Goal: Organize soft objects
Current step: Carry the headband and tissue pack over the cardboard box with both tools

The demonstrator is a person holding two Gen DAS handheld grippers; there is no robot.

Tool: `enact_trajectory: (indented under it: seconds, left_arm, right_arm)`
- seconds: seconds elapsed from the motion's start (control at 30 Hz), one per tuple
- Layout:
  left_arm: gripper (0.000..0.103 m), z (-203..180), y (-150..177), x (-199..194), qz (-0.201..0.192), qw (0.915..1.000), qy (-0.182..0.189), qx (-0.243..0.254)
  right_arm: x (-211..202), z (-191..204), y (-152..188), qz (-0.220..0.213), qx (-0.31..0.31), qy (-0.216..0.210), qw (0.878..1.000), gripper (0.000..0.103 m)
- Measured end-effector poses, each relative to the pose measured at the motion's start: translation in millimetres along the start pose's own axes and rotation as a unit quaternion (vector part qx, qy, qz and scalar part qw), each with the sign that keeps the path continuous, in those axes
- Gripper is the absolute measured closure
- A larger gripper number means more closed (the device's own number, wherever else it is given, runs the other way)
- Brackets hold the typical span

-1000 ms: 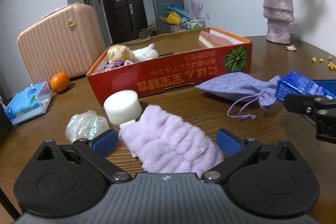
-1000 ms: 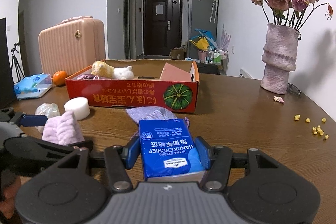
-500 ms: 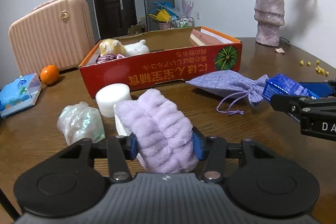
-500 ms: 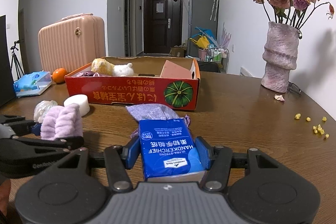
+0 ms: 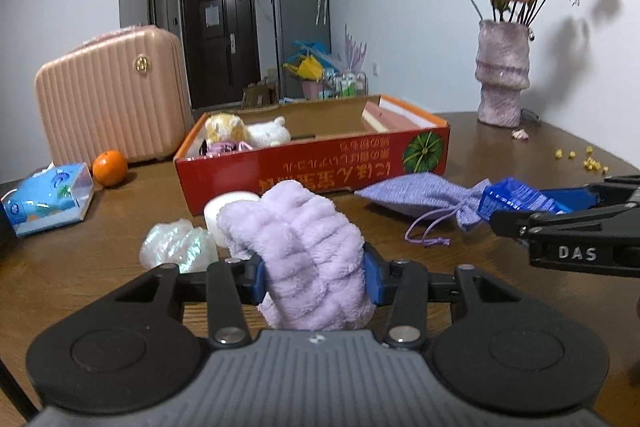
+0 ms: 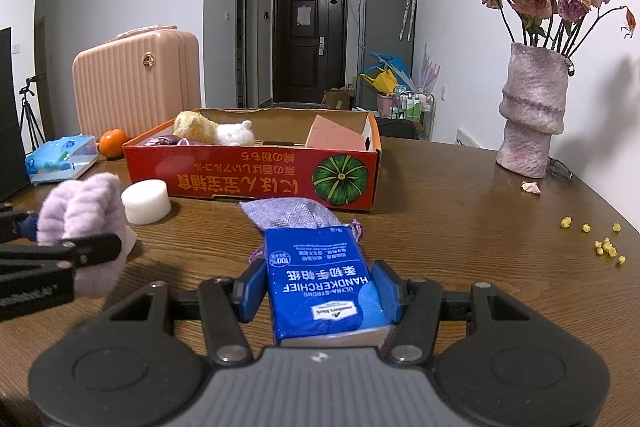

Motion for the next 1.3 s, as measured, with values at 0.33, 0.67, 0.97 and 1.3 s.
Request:
enact_trajectory:
  seconds: [0.33,0.67,0.97,1.3]
  left_arm:
    - [0.057,10.5,-5.5,-22.6,-0.036,0.9992,0.009,-0.016]
    - [0.057,20.0,-17.3,-34.4,-0.057,0.9977,0.022,-0.030]
    - [0.057,33.2,-39.3,-37.8,-0.072,0.9958,0.029,-0.048]
    - [0.057,41.3,-61.0,-34.8,-0.086,0.9938,0.036,-0.060]
  right_arm:
    - [-3.9,-0.9,0.3,-0.015,0.002,0.002,1.000,0.047]
    - [-9.0,6.9,-7.0,-0.046,-0.007,0.005,0.999,0.047]
    - [-12.4,23.8,-21.3,-0.071,-0.016,-0.006,0.997,0.047]
    - [-7.2,38.8,-41.9,-0.090,-0.025,-0.011,0.996,0.047]
Point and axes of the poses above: each gripper's, at about its wrist camera, not at the fingertips, and x roughly the way its jaws point, z to its left, y to its underside, the point moved 3 cm from there along x, roughly the way its jaws point, and after that the axes turned 10 degrees about z, right-handed, at the moved point
